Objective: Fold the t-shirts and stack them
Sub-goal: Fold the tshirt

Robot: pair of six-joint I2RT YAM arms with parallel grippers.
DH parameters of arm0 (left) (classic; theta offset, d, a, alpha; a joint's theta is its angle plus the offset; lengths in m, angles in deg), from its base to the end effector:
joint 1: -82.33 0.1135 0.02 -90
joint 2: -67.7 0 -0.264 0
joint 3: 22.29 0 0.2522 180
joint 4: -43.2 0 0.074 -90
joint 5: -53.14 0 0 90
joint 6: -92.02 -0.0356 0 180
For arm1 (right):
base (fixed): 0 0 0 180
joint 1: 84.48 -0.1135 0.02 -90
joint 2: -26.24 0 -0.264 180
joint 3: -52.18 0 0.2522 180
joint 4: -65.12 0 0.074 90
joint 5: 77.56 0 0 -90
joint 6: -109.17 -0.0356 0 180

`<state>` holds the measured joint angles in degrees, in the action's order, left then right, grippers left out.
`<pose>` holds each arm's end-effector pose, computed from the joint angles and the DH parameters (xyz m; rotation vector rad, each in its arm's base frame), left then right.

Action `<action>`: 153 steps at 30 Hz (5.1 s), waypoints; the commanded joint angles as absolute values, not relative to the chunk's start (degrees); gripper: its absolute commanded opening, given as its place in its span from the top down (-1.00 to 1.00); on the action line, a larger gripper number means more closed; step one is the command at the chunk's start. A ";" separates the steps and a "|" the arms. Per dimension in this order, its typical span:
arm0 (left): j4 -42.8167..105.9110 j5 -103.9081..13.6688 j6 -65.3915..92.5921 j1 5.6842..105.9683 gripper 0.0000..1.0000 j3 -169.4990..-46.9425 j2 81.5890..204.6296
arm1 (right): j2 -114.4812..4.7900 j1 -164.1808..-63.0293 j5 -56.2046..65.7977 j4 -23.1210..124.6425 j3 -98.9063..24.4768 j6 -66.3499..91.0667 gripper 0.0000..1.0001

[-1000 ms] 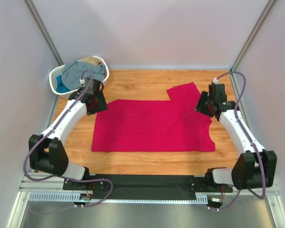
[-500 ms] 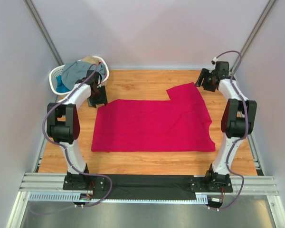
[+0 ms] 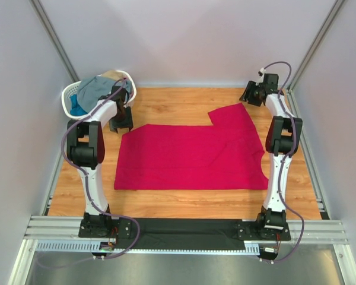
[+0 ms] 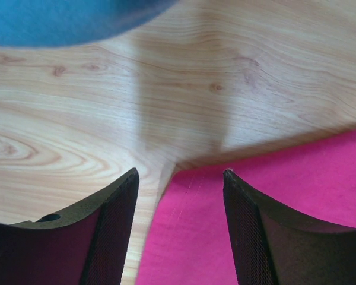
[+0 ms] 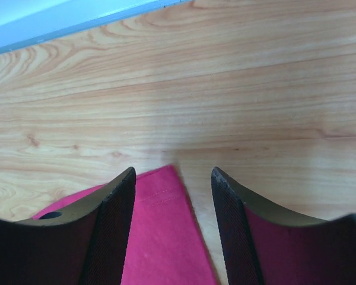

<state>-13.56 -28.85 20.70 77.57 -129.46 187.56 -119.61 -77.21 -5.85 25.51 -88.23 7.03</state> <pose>0.4347 -0.0312 0.1847 -0.3694 2.7368 0.0876 0.5626 -0.0605 0.1615 0.2408 2.3325 0.4174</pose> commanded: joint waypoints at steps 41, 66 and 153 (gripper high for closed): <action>-12.04 -46.70 22.59 76.53 1.00 -123.86 175.02 | -112.20 -77.53 -16.12 32.98 -82.63 5.81 1.00; -5.36 -47.57 0.54 78.81 -0.11 -127.36 185.12 | -96.03 -77.89 -22.10 42.03 -62.14 5.90 0.99; -10.55 -39.73 8.52 65.08 0.17 -114.98 172.46 | -67.37 -77.89 -12.88 27.54 -36.20 6.43 0.99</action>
<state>-10.54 -34.36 10.21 61.31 -113.52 169.06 -68.48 -77.69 -12.58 27.61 -35.77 5.96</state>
